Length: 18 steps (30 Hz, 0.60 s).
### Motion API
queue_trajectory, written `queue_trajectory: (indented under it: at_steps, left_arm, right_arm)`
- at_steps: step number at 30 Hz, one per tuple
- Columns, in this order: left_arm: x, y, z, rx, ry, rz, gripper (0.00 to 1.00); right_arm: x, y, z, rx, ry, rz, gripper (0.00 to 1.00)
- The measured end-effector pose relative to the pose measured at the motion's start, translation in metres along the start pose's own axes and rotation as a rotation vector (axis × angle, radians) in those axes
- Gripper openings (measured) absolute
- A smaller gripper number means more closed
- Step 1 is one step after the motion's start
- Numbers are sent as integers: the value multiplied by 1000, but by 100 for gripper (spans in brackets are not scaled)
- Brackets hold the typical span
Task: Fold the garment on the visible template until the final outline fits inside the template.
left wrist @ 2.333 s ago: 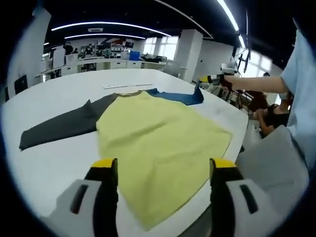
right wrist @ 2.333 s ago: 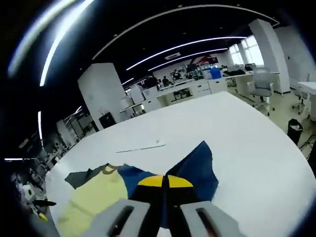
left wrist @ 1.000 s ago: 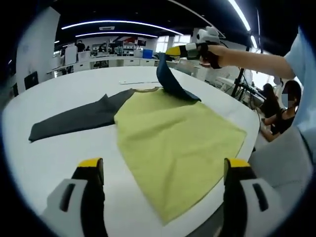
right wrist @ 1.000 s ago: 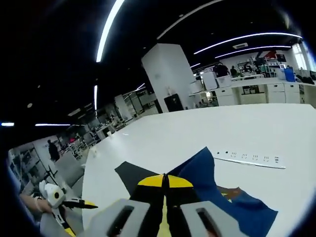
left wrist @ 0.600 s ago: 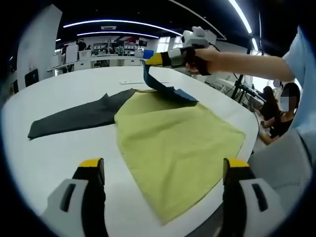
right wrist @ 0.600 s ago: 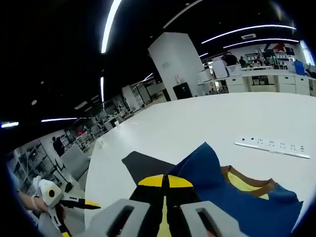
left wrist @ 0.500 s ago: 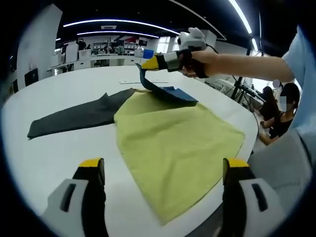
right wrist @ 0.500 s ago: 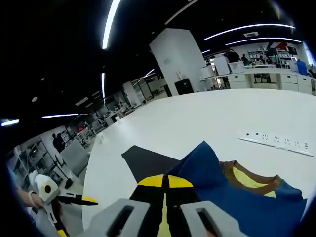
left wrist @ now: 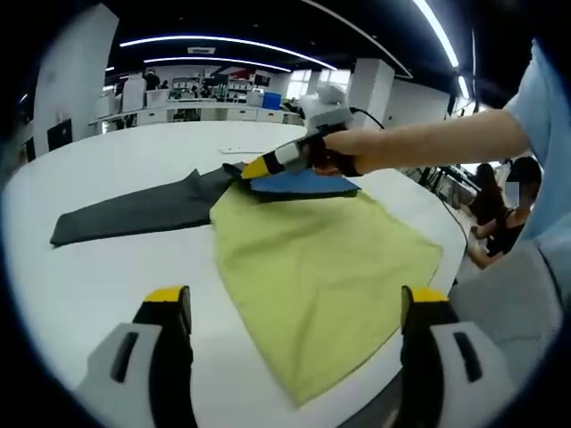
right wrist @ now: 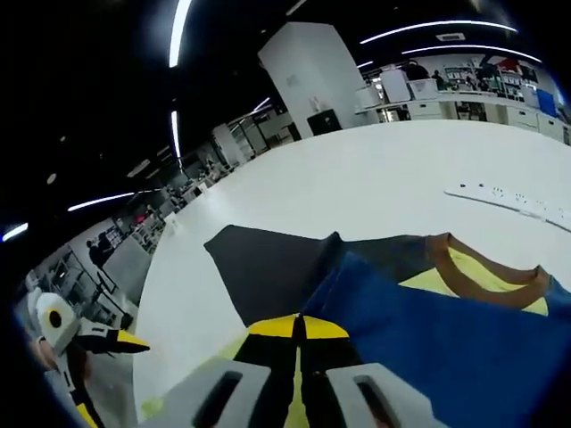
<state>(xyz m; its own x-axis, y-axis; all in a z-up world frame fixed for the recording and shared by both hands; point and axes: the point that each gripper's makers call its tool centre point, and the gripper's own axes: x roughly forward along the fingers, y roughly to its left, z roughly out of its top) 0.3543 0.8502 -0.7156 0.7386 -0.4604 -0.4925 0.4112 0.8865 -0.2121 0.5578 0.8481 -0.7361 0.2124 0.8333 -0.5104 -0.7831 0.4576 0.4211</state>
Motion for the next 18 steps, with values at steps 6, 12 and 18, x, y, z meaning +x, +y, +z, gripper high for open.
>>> queue_trajectory:
  at_steps: [6, 12, 18]
  left_arm:
    - [0, 1, 0, -8, 0, -1, 95]
    - [0, 2, -2, -15, 3, -2, 94]
    - [1, 2, -3, -15, 7, -5, 94]
  right_arm:
    - [10, -5, -12, -26, 46, -8, 0]
    - [15, -5, -18, -52, 71, -20, 0]
    - [18, -6, -22, -89, 92, -33, 0]
